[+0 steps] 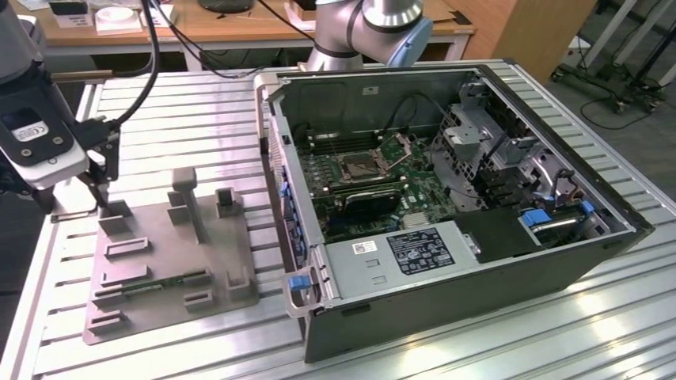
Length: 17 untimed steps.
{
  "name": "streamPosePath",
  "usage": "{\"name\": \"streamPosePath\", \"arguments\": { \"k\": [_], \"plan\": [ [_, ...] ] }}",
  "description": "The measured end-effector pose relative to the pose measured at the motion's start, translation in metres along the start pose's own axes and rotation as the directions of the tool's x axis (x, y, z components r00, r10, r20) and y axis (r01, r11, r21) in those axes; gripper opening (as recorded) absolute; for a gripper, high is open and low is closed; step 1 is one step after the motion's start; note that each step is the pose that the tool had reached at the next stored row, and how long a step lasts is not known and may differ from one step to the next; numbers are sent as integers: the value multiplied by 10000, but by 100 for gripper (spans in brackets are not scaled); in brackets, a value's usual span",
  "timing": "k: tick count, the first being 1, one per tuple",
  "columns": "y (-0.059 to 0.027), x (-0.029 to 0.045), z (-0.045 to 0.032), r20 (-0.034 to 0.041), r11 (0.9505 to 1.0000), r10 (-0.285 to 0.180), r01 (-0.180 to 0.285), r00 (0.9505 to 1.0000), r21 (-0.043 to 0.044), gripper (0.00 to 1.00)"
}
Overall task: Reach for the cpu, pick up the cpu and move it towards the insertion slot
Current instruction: 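Pick up the cpu and move it towards the insertion slot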
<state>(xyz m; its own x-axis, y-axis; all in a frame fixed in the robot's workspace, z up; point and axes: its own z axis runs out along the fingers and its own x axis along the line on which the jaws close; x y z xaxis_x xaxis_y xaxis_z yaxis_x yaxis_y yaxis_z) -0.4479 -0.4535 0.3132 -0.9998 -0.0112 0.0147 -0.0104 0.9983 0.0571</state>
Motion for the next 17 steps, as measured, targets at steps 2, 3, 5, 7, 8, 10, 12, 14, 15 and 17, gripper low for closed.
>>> {"name": "streamPosePath", "arguments": {
  "k": [2,3,5,7,8,10,12,14,15,17],
  "plan": [
    [1,0,-10,2,10000,0,0,10000,-2,54],
    [1,0,-16,1,10000,0,0,10000,-2,54],
    [2,1,-27,1,10000,0,0,10000,-2,54],
    [2,1,-38,2,10000,0,0,10000,-3,54],
    [3,1,-43,2,10000,0,0,10000,-4,54],
    [3,1,-54,3,10000,0,0,10000,-4,54],
    [4,1,-64,4,10000,0,0,10000,-6,54],
    [4,1,-76,4,10000,0,0,10000,-6,54],
    [5,1,-81,5,10000,-1,1,10000,-7,54],
    [5,2,-92,5,10000,-1,1,10000,-7,54]
  ]
}}
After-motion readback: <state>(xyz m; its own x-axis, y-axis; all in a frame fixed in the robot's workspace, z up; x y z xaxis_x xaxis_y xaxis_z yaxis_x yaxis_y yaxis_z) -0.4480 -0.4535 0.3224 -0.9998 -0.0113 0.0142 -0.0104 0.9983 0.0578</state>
